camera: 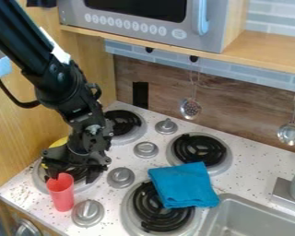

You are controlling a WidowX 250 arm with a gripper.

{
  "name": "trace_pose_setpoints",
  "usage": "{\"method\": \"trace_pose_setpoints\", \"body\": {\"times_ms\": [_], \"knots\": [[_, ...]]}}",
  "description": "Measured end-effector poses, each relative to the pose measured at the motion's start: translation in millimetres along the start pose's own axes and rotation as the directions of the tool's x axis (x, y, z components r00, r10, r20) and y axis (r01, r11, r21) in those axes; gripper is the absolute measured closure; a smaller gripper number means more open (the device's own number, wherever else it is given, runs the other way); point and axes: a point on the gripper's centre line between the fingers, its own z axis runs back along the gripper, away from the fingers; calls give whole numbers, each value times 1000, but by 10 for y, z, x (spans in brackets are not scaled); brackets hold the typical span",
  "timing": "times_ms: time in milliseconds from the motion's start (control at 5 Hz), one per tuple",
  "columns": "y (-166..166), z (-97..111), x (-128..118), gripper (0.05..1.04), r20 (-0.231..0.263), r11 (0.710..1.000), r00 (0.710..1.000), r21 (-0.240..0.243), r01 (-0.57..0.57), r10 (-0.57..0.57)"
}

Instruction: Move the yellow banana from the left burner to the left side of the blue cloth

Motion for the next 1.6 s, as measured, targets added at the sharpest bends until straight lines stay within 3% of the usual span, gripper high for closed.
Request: {"method": "trace_pose_setpoints", "body": {"times_ms": [200, 400, 600, 1000, 1200, 1400, 1600], "knots": [[-11, -49, -54, 83, -19, 1000, 1000, 6, 13, -13], [-46, -47, -64, 83, -26, 998, 997, -21, 67, -68], [71, 54, 68, 83, -3, 997, 998, -43, 60, -61], [153, 165, 302, 83, 86, 994, 991, -17, 108, -106], [114, 43, 509, 83, 142, 978, 969, -9, 206, -203], [124, -118, 720, 83, 262, 923, 895, -37, 383, -361], [172, -284, 875, 83, 322, 888, 852, -67, 455, -412]]}}
